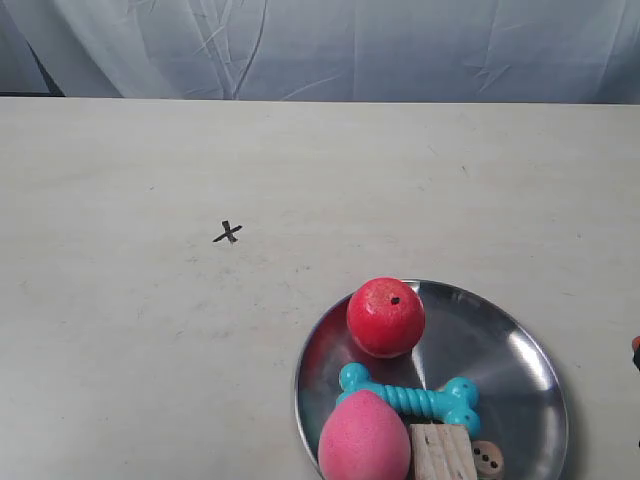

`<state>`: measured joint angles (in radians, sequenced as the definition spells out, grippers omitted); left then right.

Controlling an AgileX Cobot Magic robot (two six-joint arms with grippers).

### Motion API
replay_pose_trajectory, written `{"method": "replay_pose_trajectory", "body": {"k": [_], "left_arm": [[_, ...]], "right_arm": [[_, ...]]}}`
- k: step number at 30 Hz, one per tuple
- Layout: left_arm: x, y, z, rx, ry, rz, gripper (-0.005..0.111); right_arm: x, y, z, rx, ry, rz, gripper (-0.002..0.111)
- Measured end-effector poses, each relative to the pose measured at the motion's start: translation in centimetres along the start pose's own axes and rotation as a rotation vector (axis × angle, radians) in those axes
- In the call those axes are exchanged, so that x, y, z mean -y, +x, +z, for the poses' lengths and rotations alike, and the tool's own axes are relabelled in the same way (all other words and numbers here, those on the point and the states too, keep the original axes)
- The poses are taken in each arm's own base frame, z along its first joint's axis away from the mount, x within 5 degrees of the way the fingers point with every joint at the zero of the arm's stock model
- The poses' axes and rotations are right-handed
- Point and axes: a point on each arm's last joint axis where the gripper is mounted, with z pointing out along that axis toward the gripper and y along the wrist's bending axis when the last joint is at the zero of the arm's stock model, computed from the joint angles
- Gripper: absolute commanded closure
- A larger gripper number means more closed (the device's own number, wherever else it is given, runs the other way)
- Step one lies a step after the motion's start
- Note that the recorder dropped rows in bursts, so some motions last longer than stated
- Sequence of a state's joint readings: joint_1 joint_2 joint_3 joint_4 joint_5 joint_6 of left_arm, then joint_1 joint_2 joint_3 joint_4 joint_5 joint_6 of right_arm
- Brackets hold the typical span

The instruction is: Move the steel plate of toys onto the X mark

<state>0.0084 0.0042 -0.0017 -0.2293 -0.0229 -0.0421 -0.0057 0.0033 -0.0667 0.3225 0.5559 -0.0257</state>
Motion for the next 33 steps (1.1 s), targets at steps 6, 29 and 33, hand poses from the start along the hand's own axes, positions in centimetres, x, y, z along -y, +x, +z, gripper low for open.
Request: {"method": "replay_pose_trajectory", "body": {"k": [6,29,33], "left_arm": [[0.00,0.00,0.00,0.000,0.000,0.000,0.107],[0.00,0.00,0.00,0.000,0.000,0.000,0.107],[0.00,0.00,0.00,0.000,0.000,0.000,0.107]], "right_arm": [[0.00,0.00,0.00,0.000,0.000,0.000,0.108],[0.07,0.00,0.00,0.000,0.008,-0.013,0.108],[0.07,-0.15,0.00,0.017,0.008,-0.013,0.108]]}}
